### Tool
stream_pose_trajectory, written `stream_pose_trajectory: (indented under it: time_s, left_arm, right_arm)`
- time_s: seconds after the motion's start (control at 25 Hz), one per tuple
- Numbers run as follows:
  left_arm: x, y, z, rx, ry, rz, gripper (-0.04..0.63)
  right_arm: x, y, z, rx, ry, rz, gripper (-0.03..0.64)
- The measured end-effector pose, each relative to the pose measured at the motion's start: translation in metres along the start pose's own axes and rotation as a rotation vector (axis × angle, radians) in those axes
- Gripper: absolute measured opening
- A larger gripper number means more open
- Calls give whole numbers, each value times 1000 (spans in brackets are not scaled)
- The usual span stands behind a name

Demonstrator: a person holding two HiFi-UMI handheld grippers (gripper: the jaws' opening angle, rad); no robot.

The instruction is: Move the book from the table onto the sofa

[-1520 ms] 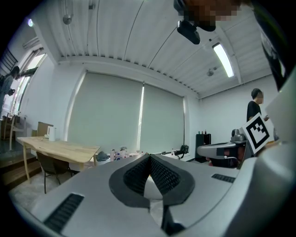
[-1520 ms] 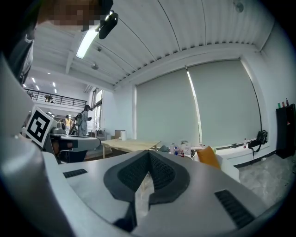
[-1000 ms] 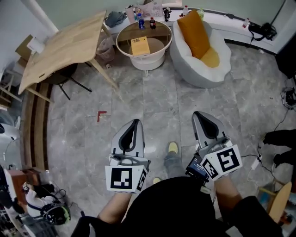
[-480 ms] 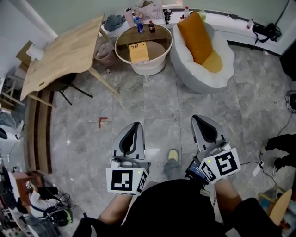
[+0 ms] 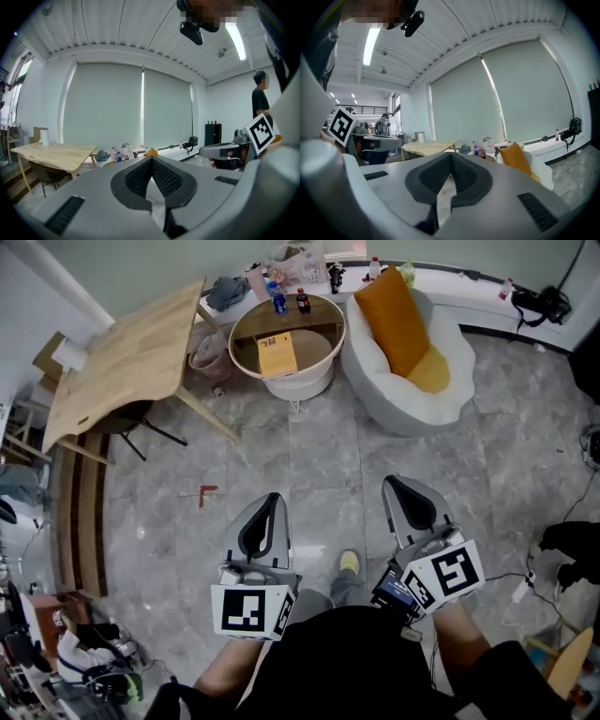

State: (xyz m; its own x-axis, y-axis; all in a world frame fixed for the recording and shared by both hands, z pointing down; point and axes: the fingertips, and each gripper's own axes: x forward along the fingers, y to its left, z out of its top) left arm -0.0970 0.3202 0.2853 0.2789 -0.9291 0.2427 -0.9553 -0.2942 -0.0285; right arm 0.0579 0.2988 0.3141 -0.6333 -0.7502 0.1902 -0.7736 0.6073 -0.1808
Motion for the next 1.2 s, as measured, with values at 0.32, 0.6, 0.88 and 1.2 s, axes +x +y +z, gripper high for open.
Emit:
stream_pose_trajectory:
  time_s: [0.32, 0.6, 0.88, 1.2]
  left_arm:
    - [3, -10, 5, 14, -6, -14, 2]
    - [3, -7, 17, 10, -39, -13, 2]
    - [4, -7, 24, 20, -67, -28, 2]
    - [12, 8, 24, 4, -76, -37, 2]
  right_arm:
    - [-6, -5, 4, 6, -11, -8, 5]
    - [-7, -5, 9, -2, -19, -14, 6]
    - [-8, -1, 12, -16, -25, -28, 6]
    - [9, 2, 14, -26, -16, -34, 6]
